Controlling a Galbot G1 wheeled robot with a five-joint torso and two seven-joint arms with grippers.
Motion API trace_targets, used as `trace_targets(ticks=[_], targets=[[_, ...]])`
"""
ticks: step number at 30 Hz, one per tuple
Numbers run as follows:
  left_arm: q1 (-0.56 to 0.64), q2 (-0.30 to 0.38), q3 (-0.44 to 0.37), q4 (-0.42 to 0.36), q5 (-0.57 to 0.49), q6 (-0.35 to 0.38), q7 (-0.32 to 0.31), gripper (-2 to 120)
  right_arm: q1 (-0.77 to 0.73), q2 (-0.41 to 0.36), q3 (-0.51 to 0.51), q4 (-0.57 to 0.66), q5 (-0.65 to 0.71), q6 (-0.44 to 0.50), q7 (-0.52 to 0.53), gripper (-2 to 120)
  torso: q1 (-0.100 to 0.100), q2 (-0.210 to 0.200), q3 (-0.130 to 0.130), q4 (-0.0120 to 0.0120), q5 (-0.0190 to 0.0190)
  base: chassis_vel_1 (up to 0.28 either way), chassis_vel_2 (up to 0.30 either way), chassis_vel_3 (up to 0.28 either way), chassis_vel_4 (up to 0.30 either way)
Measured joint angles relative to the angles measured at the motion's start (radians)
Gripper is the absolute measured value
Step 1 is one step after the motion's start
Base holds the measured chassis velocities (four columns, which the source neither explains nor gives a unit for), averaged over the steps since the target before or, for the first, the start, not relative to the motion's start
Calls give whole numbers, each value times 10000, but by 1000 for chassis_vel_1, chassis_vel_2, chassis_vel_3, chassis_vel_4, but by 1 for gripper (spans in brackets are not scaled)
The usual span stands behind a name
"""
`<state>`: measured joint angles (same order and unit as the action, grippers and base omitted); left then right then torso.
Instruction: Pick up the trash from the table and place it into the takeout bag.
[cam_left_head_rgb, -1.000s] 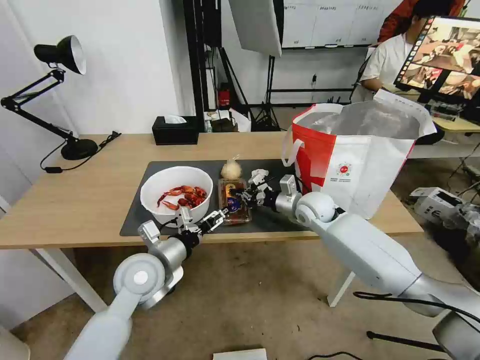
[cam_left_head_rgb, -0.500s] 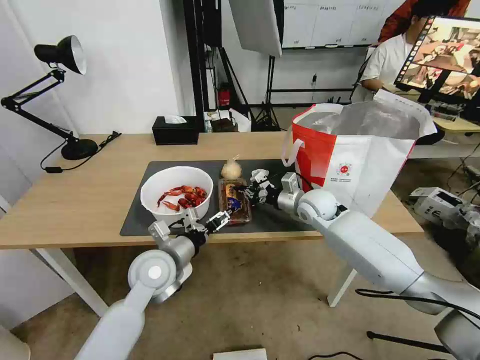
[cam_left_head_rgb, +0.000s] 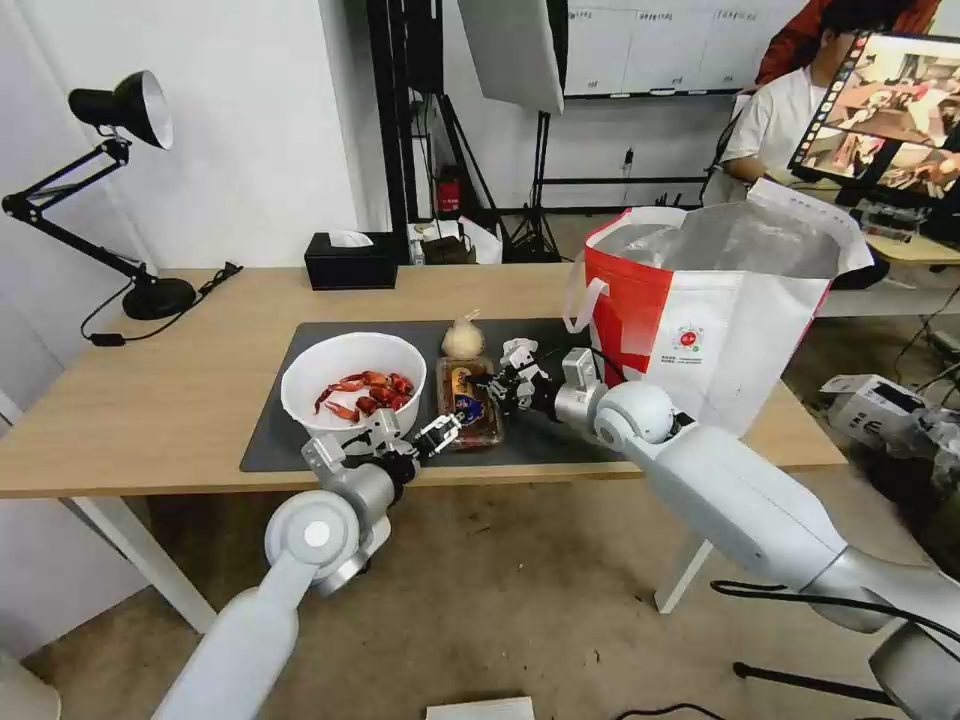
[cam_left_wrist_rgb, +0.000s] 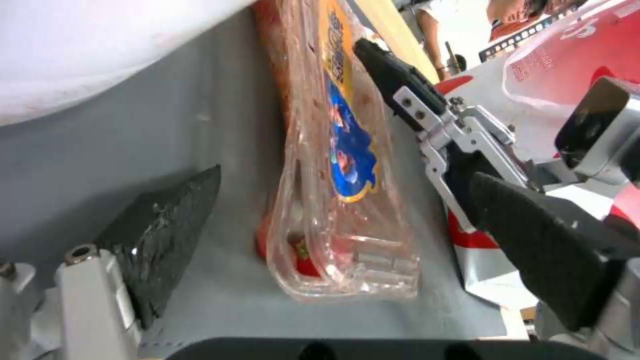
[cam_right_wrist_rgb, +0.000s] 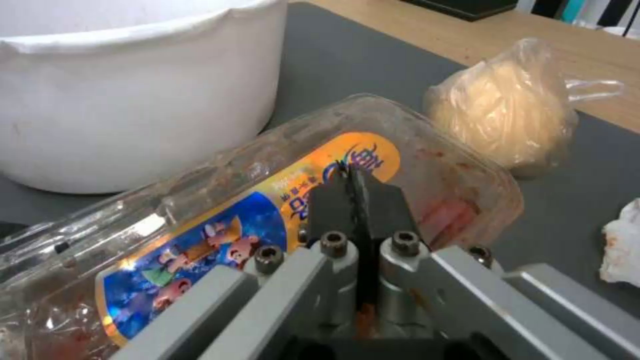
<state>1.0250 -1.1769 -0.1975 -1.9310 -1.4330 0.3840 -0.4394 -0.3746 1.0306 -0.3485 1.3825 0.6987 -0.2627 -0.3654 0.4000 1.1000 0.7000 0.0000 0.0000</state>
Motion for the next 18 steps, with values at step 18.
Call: trace_targets(ticks=[18], targets=[[-338,-186,273,313,-182,-186,-304,91,-30,-35,14,22,-7,10,14,0,0,0,0,0,0,0,0,0,0]])
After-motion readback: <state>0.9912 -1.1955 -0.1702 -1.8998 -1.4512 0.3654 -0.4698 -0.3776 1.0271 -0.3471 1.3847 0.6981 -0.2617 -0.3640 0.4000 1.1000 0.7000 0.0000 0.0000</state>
